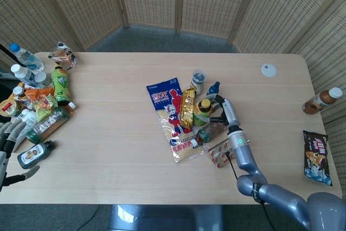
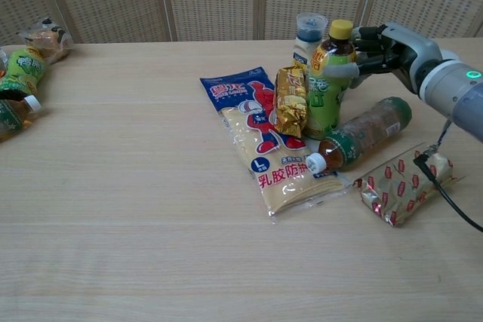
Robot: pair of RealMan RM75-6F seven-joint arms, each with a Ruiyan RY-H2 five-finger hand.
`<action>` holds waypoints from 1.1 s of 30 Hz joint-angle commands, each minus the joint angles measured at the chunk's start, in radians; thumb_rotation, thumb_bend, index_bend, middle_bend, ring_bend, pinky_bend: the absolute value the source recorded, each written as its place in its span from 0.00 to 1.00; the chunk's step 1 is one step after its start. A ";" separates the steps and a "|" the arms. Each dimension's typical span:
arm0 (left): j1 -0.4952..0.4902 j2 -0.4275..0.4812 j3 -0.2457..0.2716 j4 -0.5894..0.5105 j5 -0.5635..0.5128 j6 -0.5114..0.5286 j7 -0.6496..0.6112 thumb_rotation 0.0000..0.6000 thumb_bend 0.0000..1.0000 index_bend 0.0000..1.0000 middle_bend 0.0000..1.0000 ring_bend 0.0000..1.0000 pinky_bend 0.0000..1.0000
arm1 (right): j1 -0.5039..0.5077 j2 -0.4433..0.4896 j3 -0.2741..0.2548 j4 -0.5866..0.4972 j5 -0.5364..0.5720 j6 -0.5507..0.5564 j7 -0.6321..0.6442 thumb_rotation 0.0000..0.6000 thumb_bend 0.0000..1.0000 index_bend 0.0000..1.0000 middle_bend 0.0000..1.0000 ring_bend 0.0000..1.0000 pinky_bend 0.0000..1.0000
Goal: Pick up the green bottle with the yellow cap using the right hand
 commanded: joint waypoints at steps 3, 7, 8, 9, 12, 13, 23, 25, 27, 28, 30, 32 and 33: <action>-0.002 0.000 0.004 -0.001 0.006 -0.005 -0.001 1.00 0.00 0.00 0.00 0.00 0.00 | -0.018 0.017 0.006 -0.048 -0.013 0.038 -0.005 1.00 0.03 0.60 0.62 0.42 0.54; -0.003 0.001 0.004 -0.001 0.006 -0.006 -0.004 1.00 0.00 0.00 0.00 0.00 0.00 | -0.029 0.045 0.015 -0.102 -0.017 0.066 -0.030 1.00 0.03 0.60 0.62 0.42 0.54; -0.003 0.001 0.004 -0.001 0.006 -0.007 -0.005 1.00 0.00 0.00 0.00 0.00 0.00 | -0.031 0.052 0.017 -0.116 -0.016 0.071 -0.039 1.00 0.03 0.60 0.62 0.42 0.54; -0.003 0.001 0.004 -0.001 0.007 -0.007 -0.006 1.00 0.00 0.00 0.00 0.00 0.00 | -0.033 0.060 0.021 -0.132 -0.015 0.077 -0.048 1.00 0.03 0.60 0.62 0.42 0.54; -0.004 0.002 0.006 -0.002 0.010 -0.009 -0.008 1.00 0.00 0.00 0.00 0.00 0.00 | -0.036 0.089 0.035 -0.191 -0.010 0.092 -0.079 1.00 0.04 0.60 0.62 0.42 0.54; -0.005 0.003 0.006 -0.002 0.010 -0.011 -0.010 1.00 0.00 0.00 0.00 0.00 0.00 | -0.036 0.103 0.042 -0.218 -0.008 0.098 -0.095 1.00 0.04 0.60 0.62 0.42 0.54; -0.010 0.011 0.009 -0.005 0.017 -0.016 -0.035 1.00 0.00 0.00 0.00 0.00 0.00 | -0.036 0.240 0.113 -0.491 0.045 0.141 -0.260 1.00 0.04 0.59 0.61 0.42 0.54; -0.010 0.014 0.009 -0.006 0.018 -0.016 -0.041 1.00 0.00 0.00 0.00 0.00 0.00 | -0.035 0.262 0.125 -0.539 0.061 0.151 -0.297 1.00 0.04 0.59 0.61 0.42 0.54; -0.010 0.016 0.010 -0.006 0.019 -0.015 -0.046 1.00 0.00 0.00 0.00 0.00 0.00 | -0.033 0.280 0.130 -0.574 0.068 0.159 -0.329 1.00 0.03 0.59 0.61 0.41 0.54; -0.010 0.018 0.009 -0.006 0.020 -0.014 -0.049 1.00 0.00 0.00 0.00 0.00 0.00 | -0.034 0.290 0.133 -0.596 0.070 0.168 -0.345 1.00 0.04 0.59 0.61 0.41 0.54; -0.010 0.018 0.009 -0.006 0.020 -0.013 -0.050 1.00 0.00 0.00 0.00 0.00 0.00 | -0.033 0.302 0.142 -0.629 0.079 0.178 -0.361 1.00 0.03 0.59 0.61 0.41 0.54; -0.010 0.019 0.010 -0.006 0.021 -0.014 -0.049 1.00 0.00 0.00 0.00 0.00 0.00 | -0.029 0.314 0.153 -0.658 0.090 0.186 -0.381 1.00 0.03 0.59 0.61 0.41 0.54; -0.011 0.018 0.011 -0.006 0.023 -0.015 -0.048 1.00 0.00 0.00 0.00 0.00 0.00 | -0.026 0.319 0.156 -0.668 0.092 0.189 -0.391 1.00 0.03 0.59 0.61 0.41 0.54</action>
